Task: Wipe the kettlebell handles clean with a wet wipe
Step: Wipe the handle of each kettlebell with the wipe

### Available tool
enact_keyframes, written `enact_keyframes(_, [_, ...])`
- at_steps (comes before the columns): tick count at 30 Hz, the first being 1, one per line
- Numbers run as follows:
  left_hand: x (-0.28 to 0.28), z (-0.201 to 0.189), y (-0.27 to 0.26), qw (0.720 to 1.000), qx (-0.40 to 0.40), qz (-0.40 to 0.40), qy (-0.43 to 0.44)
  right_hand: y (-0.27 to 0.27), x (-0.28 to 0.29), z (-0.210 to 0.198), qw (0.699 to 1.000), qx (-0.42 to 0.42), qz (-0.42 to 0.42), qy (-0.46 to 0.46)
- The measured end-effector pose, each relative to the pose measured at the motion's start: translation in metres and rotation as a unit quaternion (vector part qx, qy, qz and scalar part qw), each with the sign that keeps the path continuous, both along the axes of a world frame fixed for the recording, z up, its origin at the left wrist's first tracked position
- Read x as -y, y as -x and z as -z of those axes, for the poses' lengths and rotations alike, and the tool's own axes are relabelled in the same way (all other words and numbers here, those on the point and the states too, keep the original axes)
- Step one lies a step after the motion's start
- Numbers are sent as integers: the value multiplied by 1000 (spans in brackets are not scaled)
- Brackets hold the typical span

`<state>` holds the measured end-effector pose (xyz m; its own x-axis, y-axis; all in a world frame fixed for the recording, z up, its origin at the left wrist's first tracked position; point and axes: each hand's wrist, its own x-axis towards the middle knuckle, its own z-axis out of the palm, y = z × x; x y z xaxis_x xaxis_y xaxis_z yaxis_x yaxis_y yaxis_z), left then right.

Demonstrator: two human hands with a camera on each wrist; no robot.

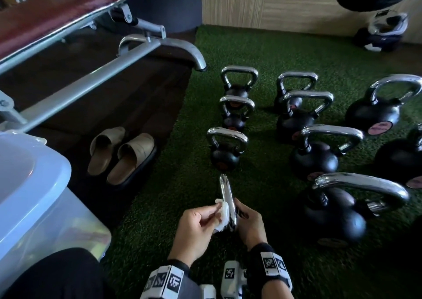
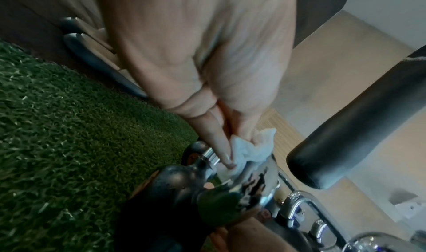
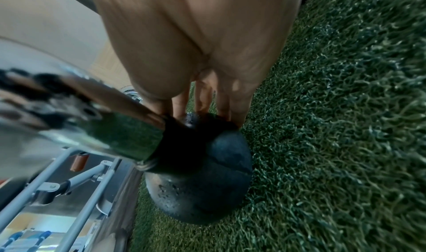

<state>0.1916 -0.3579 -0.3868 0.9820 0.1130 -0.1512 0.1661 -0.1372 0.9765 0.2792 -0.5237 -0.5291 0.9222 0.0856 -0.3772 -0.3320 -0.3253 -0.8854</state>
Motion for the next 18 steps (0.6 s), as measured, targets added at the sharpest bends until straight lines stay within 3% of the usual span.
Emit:
enact_keyframes(5, [0, -4, 8, 992, 3, 87, -91, 1, -1, -2, 999, 11, 28, -13])
enact_keyframes(12, [10, 5, 10, 980, 27, 54, -188, 3, -1, -1, 999, 11, 27, -19])
enact_keyframes(15, [17, 11, 14, 980, 41, 16, -196, 4, -1, -6, 1000, 15, 20, -7])
enact_keyframes(18, [13, 16, 10, 987, 0, -16, -157, 5, 1, -31, 999, 27, 10, 16])
